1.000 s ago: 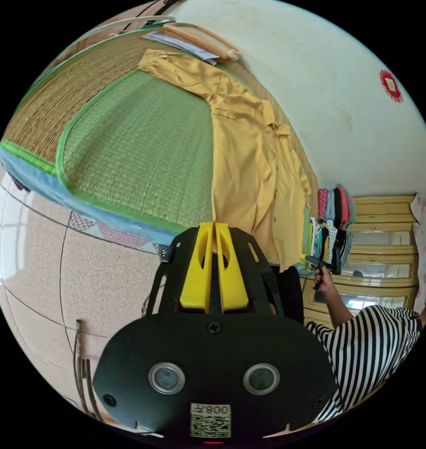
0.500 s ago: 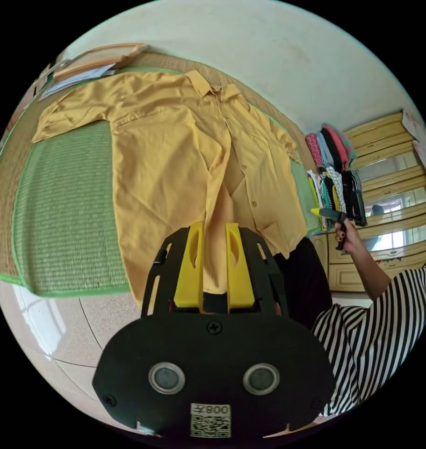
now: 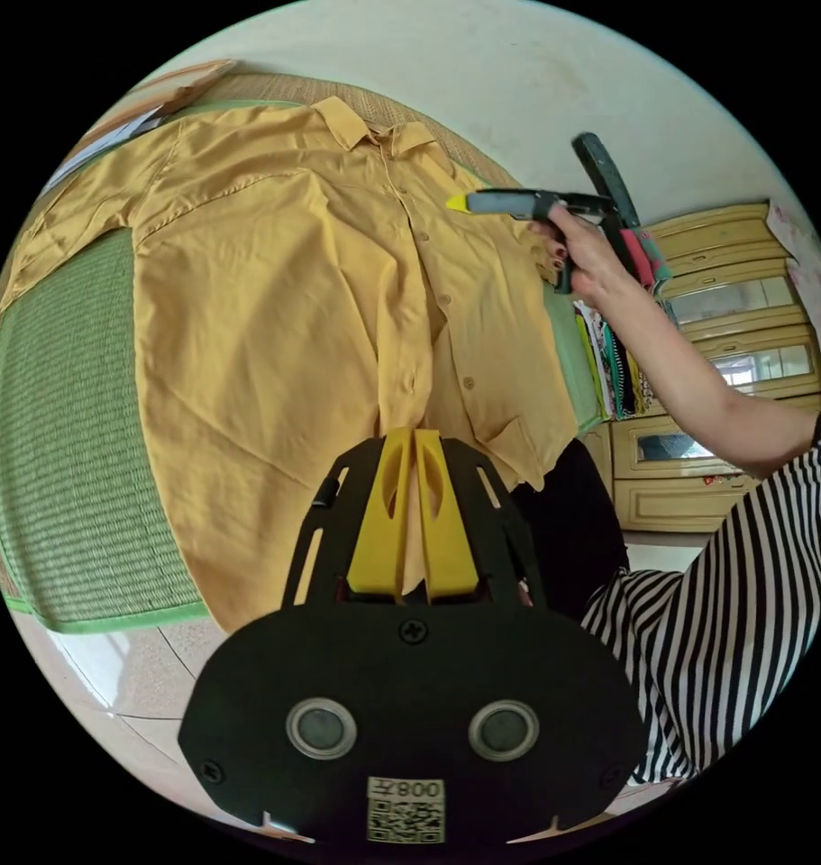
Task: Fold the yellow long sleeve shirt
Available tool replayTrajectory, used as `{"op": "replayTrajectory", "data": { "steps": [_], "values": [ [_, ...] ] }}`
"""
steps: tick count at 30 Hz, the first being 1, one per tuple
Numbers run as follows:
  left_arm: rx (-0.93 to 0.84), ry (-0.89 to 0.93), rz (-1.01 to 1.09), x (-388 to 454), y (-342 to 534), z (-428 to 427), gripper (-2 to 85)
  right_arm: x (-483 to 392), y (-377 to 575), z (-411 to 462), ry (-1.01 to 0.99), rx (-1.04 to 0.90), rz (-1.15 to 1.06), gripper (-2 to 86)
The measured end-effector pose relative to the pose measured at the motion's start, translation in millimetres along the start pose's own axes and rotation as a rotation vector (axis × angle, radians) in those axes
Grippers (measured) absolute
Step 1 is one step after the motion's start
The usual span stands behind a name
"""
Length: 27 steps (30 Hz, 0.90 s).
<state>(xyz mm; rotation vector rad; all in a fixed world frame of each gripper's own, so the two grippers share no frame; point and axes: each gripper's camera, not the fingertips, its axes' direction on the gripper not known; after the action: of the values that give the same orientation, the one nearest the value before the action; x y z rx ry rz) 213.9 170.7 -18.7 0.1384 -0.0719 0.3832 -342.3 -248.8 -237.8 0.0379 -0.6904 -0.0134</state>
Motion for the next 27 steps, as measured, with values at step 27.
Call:
{"op": "replayTrajectory", "data": {
  "steps": [27],
  "values": [
    [-0.018, -0.100, 0.179, 99.9, -46.9, 40.6, 5.8, -5.6, -94.9, -33.8, 0.078, -0.012, -0.044, 8.6]
  ]
}}
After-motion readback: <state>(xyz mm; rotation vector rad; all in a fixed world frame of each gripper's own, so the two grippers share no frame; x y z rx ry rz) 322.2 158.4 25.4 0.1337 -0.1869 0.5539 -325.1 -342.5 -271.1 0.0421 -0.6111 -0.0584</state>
